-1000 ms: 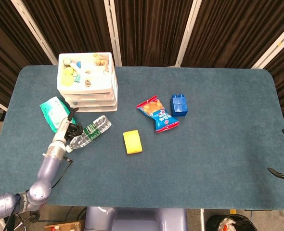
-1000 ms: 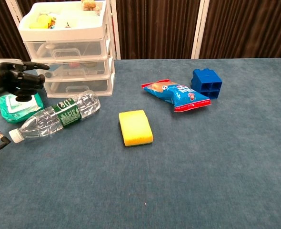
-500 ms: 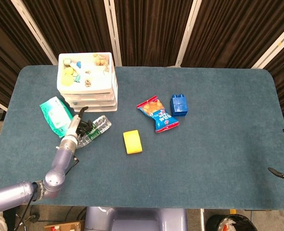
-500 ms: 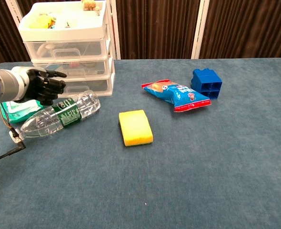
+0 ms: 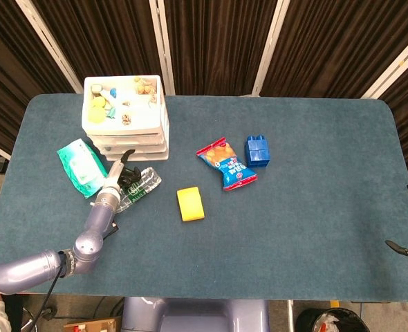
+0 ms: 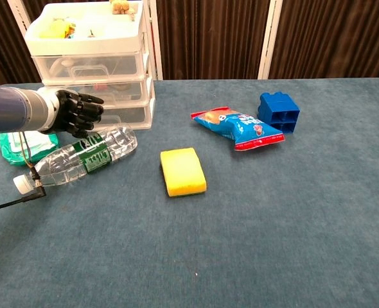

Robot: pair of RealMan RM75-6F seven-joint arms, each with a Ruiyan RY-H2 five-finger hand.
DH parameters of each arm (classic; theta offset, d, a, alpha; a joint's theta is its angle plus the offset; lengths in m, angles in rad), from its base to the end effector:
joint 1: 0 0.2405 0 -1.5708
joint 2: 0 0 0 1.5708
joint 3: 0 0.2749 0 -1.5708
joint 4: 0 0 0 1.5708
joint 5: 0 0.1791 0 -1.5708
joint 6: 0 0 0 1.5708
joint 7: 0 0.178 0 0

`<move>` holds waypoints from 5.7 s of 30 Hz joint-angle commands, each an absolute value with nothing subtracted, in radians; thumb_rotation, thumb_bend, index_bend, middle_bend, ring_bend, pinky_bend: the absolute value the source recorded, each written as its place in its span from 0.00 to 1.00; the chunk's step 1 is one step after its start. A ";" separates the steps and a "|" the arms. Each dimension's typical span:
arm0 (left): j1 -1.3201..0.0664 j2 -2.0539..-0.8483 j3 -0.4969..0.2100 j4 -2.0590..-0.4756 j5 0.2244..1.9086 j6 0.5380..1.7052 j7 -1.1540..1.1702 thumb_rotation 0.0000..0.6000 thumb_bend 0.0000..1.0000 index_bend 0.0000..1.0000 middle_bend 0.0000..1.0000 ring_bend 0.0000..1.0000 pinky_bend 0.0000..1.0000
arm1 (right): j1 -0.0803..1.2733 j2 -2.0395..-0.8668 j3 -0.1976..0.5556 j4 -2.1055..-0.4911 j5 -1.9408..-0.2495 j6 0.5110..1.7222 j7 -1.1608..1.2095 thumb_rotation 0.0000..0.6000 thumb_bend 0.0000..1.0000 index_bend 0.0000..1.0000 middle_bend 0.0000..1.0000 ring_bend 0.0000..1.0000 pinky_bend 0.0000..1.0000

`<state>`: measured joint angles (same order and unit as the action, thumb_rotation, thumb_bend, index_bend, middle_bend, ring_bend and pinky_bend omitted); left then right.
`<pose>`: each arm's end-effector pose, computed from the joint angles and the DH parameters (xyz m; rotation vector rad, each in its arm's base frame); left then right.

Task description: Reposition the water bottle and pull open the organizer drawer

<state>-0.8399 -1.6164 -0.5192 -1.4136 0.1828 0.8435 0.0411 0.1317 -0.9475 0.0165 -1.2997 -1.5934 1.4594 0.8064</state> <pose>-0.1770 0.4320 -0.0051 -0.8379 -2.0557 -1.0823 -0.3472 -0.2276 0.2757 1.3570 -1.1556 1.1569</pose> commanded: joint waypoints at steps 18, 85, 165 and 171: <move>-0.893 -1.647 -0.538 -1.348 0.126 0.805 0.028 1.00 0.76 0.07 0.99 0.92 0.89 | 0.131 -0.947 0.015 -1.301 -1.596 1.463 0.807 1.00 0.13 0.00 0.00 0.00 0.00; -0.826 -1.494 -0.357 -1.670 0.460 1.208 0.565 1.00 0.81 0.16 1.00 0.96 0.91 | 0.124 -0.946 0.012 -1.316 -1.593 1.466 0.787 1.00 0.13 0.00 0.00 0.00 0.00; -0.336 -1.128 0.106 -1.860 1.277 1.542 0.230 1.00 0.07 0.04 0.04 0.00 0.15 | 0.106 -0.956 0.018 -1.312 -1.581 1.480 0.742 1.00 0.13 0.00 0.00 0.00 0.00; -0.236 -1.154 0.127 -1.687 1.378 1.653 0.220 1.00 0.07 0.00 0.00 0.00 0.07 | 0.094 -0.958 0.024 -1.306 -1.562 1.488 0.739 1.00 0.13 0.00 0.00 0.00 0.00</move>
<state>-0.3009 -1.1471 0.0966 -1.7621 1.3319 1.5891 0.2452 0.0957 -0.9582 0.0231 -1.3063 -1.5642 1.4863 0.7380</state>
